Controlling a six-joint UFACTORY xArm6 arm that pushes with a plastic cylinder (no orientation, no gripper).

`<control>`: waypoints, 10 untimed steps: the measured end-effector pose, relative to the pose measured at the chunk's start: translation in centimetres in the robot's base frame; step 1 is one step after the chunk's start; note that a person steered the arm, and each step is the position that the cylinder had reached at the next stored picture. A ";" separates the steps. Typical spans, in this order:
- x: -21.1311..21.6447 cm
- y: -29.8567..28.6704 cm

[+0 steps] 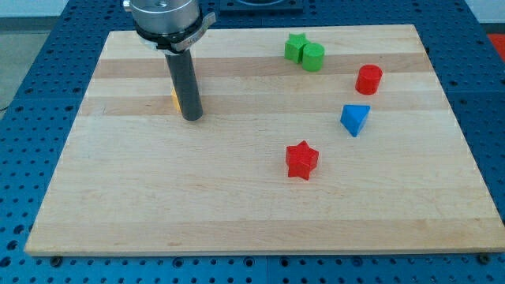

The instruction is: Slide the triangle below the hexagon

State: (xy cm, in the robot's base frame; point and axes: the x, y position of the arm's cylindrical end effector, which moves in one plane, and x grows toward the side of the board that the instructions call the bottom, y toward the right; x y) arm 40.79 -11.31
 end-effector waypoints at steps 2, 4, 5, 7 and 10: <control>1.8 4.8; -2.4 14.9; -2.5 22.3; 1.4 28.8; 2.2 9.7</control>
State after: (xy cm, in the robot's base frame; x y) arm 42.97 -1.56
